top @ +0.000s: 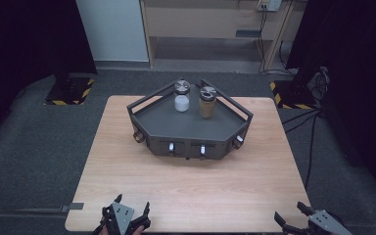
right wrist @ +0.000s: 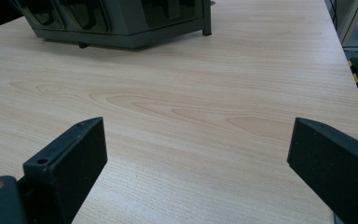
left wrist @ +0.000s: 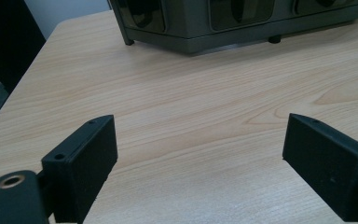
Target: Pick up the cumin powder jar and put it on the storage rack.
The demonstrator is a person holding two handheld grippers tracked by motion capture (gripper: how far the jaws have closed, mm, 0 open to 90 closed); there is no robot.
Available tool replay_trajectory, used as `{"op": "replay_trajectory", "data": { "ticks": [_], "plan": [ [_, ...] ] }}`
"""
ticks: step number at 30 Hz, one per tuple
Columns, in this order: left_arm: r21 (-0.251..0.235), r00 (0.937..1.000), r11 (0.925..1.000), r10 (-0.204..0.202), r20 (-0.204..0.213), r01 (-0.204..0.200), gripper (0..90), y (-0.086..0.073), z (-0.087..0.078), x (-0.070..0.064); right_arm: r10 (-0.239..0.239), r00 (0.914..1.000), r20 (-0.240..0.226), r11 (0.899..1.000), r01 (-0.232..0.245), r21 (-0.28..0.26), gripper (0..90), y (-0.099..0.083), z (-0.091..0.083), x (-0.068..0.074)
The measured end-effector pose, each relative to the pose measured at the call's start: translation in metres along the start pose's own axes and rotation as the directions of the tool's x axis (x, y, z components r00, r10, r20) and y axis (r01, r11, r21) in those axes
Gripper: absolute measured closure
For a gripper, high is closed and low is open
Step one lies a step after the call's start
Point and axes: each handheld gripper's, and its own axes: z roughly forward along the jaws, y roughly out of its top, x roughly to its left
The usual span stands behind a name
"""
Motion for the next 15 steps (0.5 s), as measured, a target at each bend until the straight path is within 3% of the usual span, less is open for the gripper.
{"op": "replay_trajectory", "data": {
  "ticks": [6, 15],
  "plan": [
    [-0.016, 0.9998, 0.9998, 0.015, -0.01, -0.016, 9.0, 0.0, -0.001, -0.001, -0.006, 1.0, 0.0, 1.0, 0.006, -0.015, 5.1, 0.002, -0.003, -0.001],
    [-0.081, 0.9996, 0.9967, -0.012, -0.025, 0.01, 8.5, -0.005, -0.006, -0.001, -0.005, 1.0, -0.008, 0.998, 0.005, -0.067, 4.7, 0.007, -0.012, 0.0]
  ]
}}
